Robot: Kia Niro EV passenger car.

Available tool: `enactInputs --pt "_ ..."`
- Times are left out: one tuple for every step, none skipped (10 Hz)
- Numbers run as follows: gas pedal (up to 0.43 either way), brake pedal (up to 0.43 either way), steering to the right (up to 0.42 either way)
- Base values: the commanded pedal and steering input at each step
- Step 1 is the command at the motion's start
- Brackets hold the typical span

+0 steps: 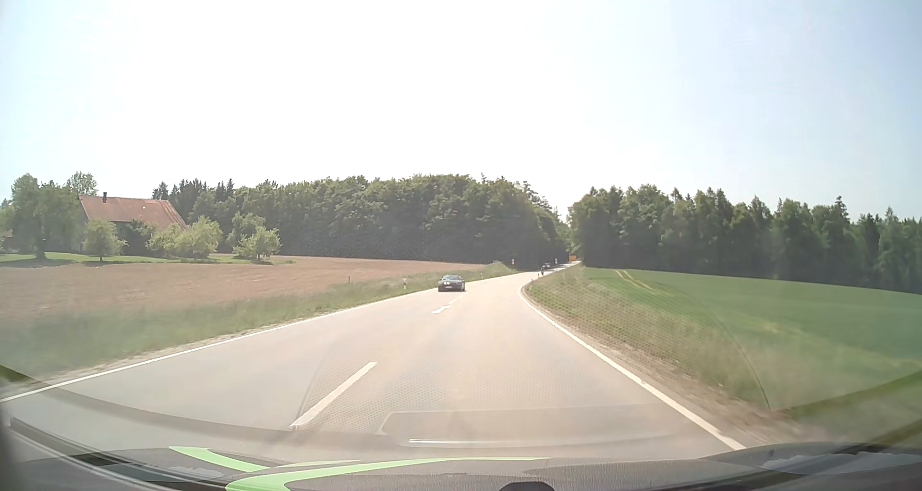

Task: Follow the waypoints while adhering to traffic rules and regulations

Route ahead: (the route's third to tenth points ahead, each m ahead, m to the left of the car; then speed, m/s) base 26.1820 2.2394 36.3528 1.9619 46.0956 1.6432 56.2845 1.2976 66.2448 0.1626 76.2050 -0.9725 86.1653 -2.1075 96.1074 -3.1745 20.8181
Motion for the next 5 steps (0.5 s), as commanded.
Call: enactInputs --pt "0.000 0.000 0.005" --pt "0.000 0.000 0.004" --pt "0.000 0.000 0.004" --pt "0.000 0.000 0.005" --pt "0.000 0.000 0.005"
